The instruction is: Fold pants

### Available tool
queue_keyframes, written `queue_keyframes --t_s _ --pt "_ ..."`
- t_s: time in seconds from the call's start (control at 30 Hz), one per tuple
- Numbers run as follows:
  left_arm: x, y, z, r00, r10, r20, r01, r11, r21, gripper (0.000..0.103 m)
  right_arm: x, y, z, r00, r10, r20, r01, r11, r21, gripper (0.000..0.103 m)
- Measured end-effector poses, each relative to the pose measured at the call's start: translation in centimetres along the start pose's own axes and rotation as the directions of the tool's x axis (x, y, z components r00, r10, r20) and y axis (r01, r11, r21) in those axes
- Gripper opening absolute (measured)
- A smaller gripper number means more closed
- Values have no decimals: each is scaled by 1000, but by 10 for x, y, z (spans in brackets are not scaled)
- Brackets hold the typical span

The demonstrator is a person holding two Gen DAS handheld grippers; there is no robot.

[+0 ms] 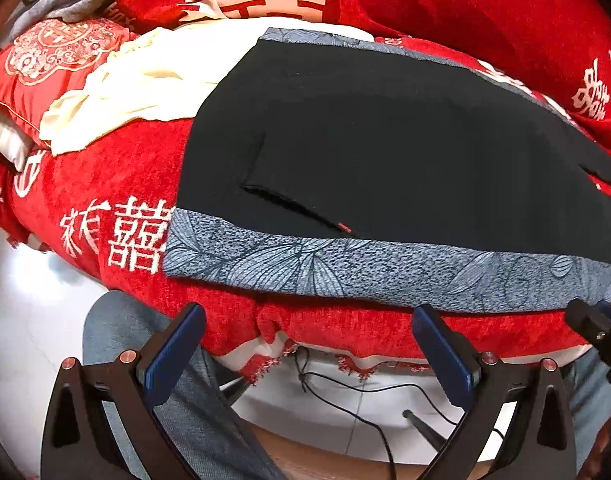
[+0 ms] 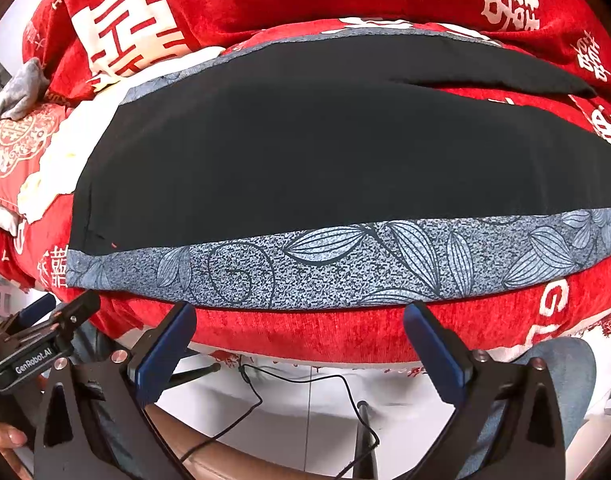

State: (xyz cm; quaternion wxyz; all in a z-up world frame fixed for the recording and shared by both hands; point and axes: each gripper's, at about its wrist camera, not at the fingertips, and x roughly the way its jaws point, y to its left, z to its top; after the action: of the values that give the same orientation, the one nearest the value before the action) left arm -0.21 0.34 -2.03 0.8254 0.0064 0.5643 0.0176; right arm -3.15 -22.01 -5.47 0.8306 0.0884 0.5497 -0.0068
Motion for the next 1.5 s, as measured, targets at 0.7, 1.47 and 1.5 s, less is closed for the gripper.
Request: queue_keyframes --t_s 0.7,1.47,1.5 --pt "1 0 -2 999 42 -6 -42 999 1 103 -2 0 -1 1000 -8 18 8 1000 0 103" --pt "1 1 0 998 63 -16 -63 998 -4 103 -4 -1 -3 1000 -8 18 7 1000 7 103" --pt "2 0 0 998 64 -16 -64 998 -1 103 -4 -1 -3 1000 -8 18 8 1000 7 103"
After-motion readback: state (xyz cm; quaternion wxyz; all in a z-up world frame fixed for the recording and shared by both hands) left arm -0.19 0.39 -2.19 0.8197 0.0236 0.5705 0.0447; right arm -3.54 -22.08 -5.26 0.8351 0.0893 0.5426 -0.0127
